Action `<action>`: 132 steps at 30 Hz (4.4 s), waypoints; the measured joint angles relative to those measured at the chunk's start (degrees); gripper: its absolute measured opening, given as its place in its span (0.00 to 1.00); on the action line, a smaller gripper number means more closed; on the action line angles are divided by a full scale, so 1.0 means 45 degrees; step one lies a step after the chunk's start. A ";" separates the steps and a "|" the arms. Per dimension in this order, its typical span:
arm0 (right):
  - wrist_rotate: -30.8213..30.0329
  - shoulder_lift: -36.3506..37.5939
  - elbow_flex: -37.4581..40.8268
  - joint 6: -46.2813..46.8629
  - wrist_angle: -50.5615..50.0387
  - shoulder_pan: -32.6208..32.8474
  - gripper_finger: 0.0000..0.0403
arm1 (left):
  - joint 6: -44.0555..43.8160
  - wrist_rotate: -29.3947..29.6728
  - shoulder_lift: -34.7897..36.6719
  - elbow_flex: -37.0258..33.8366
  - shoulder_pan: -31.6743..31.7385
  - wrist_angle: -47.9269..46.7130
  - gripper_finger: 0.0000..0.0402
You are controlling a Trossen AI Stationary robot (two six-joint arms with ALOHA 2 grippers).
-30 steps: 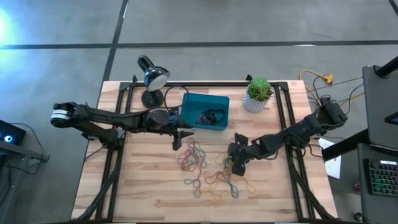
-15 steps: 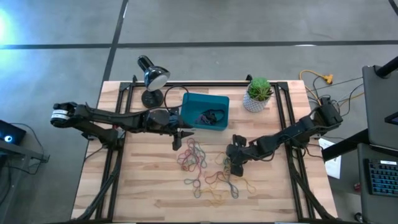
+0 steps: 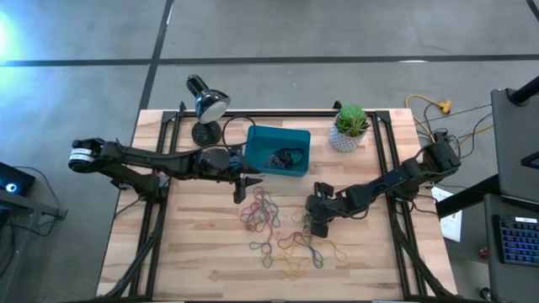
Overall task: Pick and place rubber bands into bin
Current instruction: Put the yellow rubber band into the blue bin
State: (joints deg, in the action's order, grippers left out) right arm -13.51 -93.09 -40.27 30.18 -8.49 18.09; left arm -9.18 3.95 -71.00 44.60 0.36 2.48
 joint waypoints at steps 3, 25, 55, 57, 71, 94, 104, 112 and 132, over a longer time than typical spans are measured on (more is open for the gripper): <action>0.0003 -0.0039 0.0000 0.0057 -0.0019 -0.0010 0.13 | -0.0002 0.0000 0.0000 0.0000 0.0000 -0.0005 0.29; 0.0105 0.1675 -0.0479 -0.0342 -0.0060 0.0000 0.02 | 0.0026 0.0233 0.0000 0.0000 0.0000 -0.0005 0.29; 0.1385 0.2213 -0.1702 0.1352 -0.6845 0.0253 0.02 | -0.0221 0.0340 -0.0005 0.0000 0.0000 0.0251 0.29; 0.1297 0.1980 -0.1599 0.1372 -0.6614 0.0227 0.02 | -0.0221 0.0340 -0.0005 0.0000 0.0000 0.0287 0.29; 0.1334 0.1280 -0.0845 0.1109 -0.4497 0.0253 0.07 | -0.0216 0.0337 -0.0005 0.0000 -0.0003 0.0296 0.29; 0.1344 0.1314 -0.0209 0.0924 -0.3351 0.0253 0.32 | -0.0099 0.0335 -0.0005 0.0000 -0.0002 0.0253 0.29; 0.1327 0.1319 -0.0041 0.1226 -0.3259 0.0253 0.19 | -0.0099 0.0335 -0.0005 0.0000 -0.0005 0.0253 0.29; 0.1001 0.1324 0.0005 0.1305 -0.3264 0.0214 0.13 | -0.0100 0.0335 -0.0005 0.0000 -0.0005 0.0253 0.29; 0.0665 0.1324 0.0121 0.1526 -0.3279 0.0219 0.13 | -0.0109 0.0335 -0.0005 0.0000 -0.0005 0.0254 0.29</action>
State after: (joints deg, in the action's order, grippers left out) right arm -10.52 -87.13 -39.72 37.04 -23.25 19.07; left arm -9.67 5.45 -71.02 44.60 0.34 3.62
